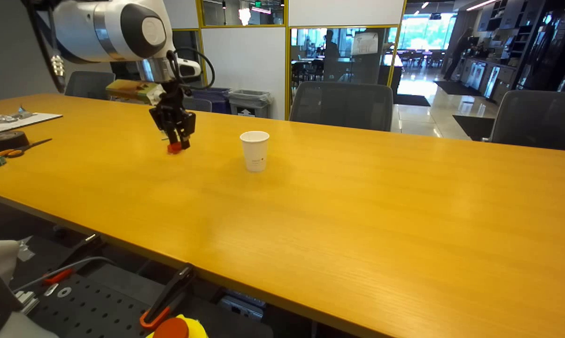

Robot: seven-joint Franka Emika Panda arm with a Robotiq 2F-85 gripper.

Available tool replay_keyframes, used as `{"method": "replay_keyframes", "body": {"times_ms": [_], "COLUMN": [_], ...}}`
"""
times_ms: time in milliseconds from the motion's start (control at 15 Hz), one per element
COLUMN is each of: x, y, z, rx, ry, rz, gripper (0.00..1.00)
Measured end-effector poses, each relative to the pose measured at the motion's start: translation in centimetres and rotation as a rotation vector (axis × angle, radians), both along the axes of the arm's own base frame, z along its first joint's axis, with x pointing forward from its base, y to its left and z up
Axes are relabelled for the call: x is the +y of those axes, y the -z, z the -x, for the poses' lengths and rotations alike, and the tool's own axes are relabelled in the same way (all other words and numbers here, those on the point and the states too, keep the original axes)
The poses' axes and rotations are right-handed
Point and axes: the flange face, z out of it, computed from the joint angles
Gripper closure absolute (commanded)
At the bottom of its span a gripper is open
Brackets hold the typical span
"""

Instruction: Divide the rings and put some in the white cup and some in the clear cup

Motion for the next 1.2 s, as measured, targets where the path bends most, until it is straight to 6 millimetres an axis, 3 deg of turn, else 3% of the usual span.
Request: {"method": "replay_keyframes", "body": {"times_ms": [267,533,867,1200], "x": [4.2,6.7,10.7,15.3], "y": [-4.2,-6.2,-6.1,-5.3], "z": [-4.0,-8.3,-12.4,-14.5], "rx": [-0.016,0.004,0.031,0.04], "ry": [-0.062,-0.095,-0.161,-0.23], "rz": [0.017,0.038,0.04,0.032], "gripper": [0.8,0.8,0.8,0.8]}}
